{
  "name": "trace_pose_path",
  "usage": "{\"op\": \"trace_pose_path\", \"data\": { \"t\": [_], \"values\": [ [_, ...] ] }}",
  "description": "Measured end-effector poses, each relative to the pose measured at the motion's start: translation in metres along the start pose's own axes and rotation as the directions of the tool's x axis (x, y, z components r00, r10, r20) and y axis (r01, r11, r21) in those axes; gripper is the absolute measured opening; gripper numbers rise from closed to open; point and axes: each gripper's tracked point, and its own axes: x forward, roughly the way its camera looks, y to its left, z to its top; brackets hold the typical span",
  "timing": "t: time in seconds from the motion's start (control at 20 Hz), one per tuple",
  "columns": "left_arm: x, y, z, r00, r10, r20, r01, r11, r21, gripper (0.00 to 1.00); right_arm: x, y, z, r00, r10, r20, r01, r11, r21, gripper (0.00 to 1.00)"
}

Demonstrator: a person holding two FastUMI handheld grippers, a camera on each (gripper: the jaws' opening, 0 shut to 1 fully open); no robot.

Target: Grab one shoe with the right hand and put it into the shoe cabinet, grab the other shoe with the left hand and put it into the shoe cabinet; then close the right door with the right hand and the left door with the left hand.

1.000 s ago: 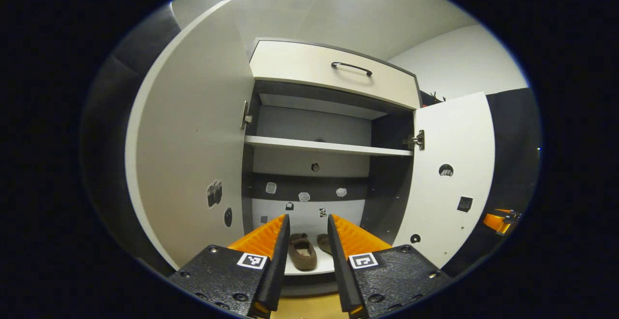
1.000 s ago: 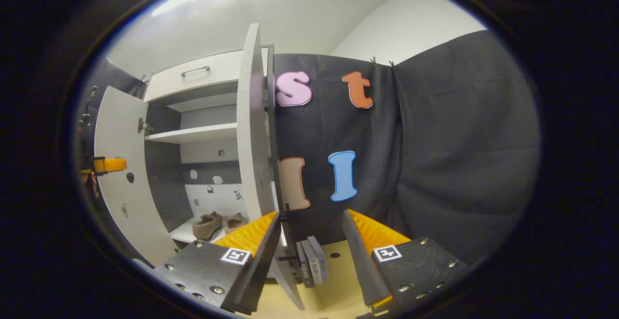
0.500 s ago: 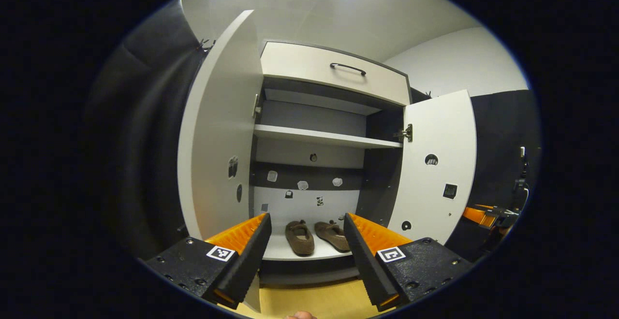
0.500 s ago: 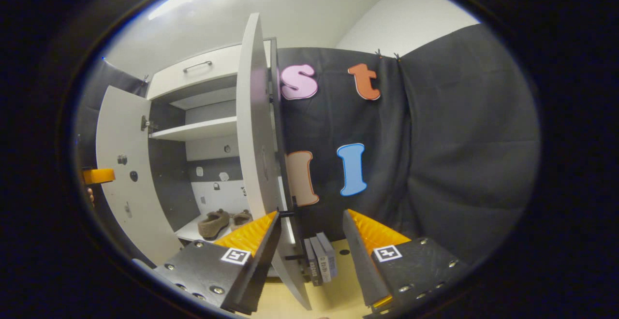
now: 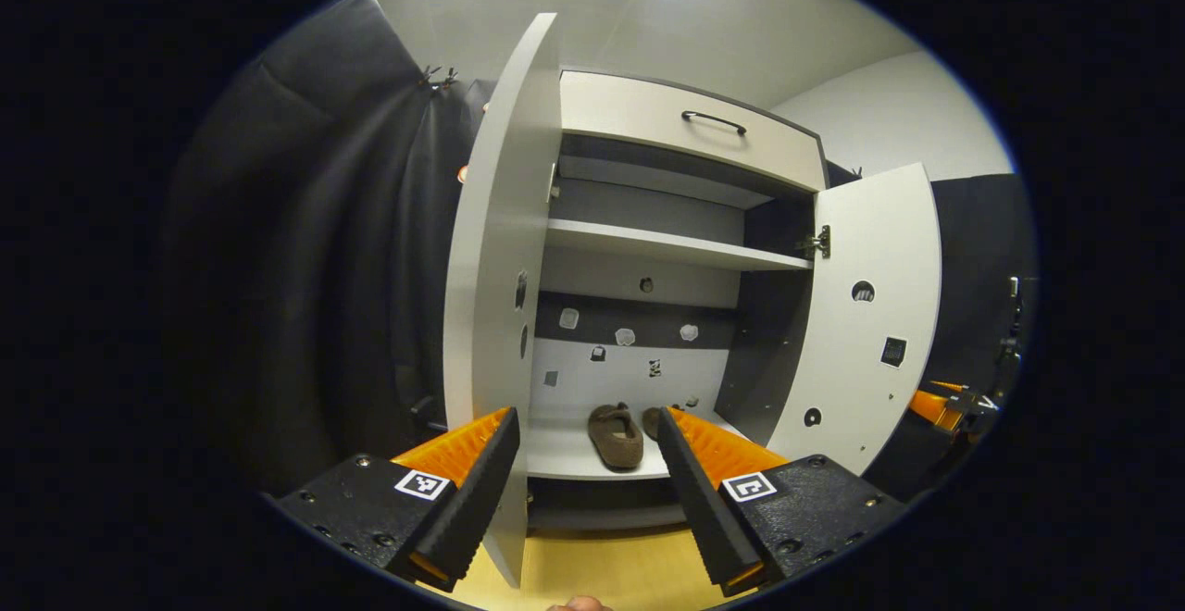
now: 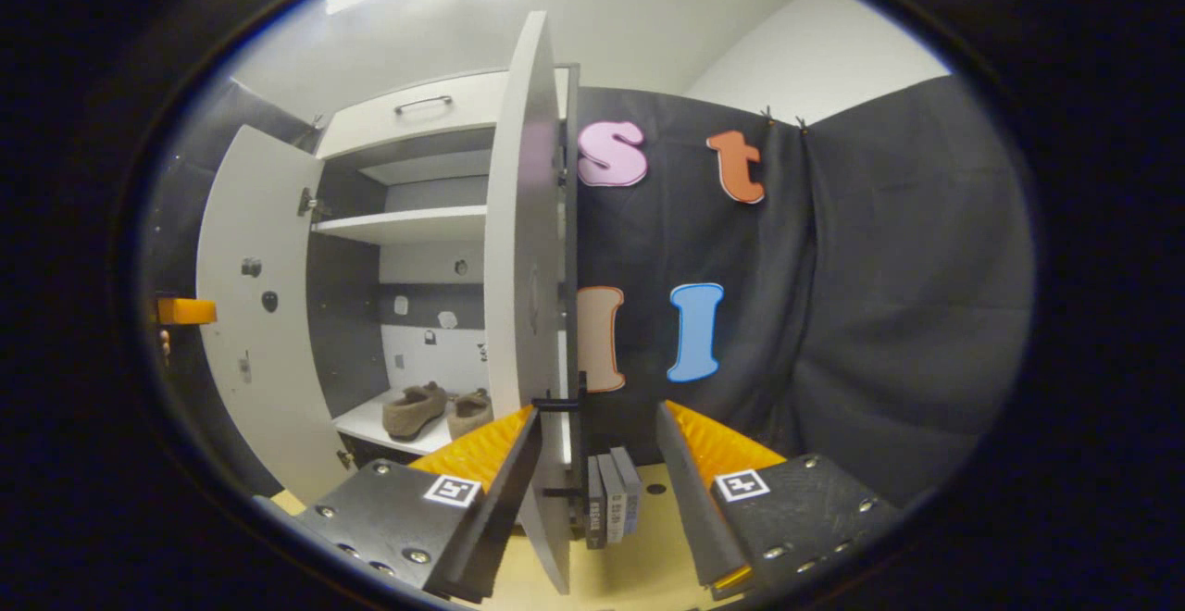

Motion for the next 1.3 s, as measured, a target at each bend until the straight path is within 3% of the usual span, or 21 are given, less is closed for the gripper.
{"op": "trace_pose_path", "data": {
  "t": [0.35, 0.7, 1.1, 1.3],
  "values": [
    [-0.019, 0.018, 0.0, 0.999, 0.049, -0.005, -0.049, 0.999, 0.003, 0.92, 0.012, 0.057, -0.005, 0.986, 0.166, -0.01, -0.166, 0.985, 0.056, 0.77],
    [-0.046, 0.048, -0.003, 0.991, 0.136, -0.01, -0.136, 0.991, -0.008, 0.92, 0.037, 0.078, -0.004, 0.98, 0.199, -0.012, -0.197, 0.978, 0.071, 0.77],
    [-0.055, 0.066, -0.002, 0.981, 0.192, -0.007, -0.192, 0.981, -0.01, 0.92, 0.056, 0.115, -0.011, 0.956, 0.291, -0.034, -0.282, 0.946, 0.158, 0.75],
    [-0.06, 0.078, -0.002, 0.976, 0.218, -0.007, -0.218, 0.976, -0.001, 0.92, 0.067, 0.132, -0.014, 0.952, 0.305, -0.038, -0.292, 0.936, 0.198, 0.88]
  ]
}}
